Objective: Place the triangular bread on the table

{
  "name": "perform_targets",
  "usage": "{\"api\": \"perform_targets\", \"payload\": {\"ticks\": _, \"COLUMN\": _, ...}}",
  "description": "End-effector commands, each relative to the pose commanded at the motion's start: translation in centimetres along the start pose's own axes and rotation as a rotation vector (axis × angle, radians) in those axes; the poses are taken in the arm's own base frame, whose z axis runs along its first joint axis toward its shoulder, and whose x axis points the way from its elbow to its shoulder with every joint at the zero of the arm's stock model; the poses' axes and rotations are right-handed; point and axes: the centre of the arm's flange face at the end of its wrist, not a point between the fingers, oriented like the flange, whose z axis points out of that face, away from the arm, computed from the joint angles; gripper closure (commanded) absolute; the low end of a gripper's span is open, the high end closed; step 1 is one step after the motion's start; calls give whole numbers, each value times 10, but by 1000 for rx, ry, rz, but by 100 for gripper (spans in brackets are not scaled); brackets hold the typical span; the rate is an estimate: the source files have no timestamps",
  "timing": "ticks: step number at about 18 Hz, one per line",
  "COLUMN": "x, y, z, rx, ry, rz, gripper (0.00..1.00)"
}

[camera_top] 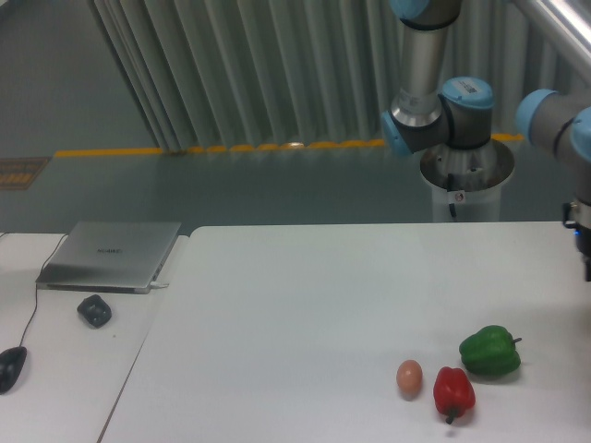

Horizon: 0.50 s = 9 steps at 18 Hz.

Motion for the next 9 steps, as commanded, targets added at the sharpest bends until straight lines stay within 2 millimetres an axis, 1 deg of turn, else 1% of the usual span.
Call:
{"api": "perform_targets", "payload": {"ticks": 4, "x": 1, "y": 12, "z": 7, "rx": -111, "ry": 52, "rz": 41, "gripper": 0}}
{"api": "perform_targets", "payload": {"ticks": 6, "x": 4, "y": 18, "z": 9, "rx": -118, "ry": 63, "rz": 66, "gripper": 0}}
{"api": "perform_targets", "payload": {"ticks": 8, "x": 16, "y": 34, "z": 15, "rx": -114, "ry": 82, "rz": 48, "gripper": 0}}
{"api": "perform_targets", "payload": {"ticks": 9, "x": 25, "y": 43, "z": 24, "rx": -105, "ry": 99, "rz": 29, "gripper": 0}}
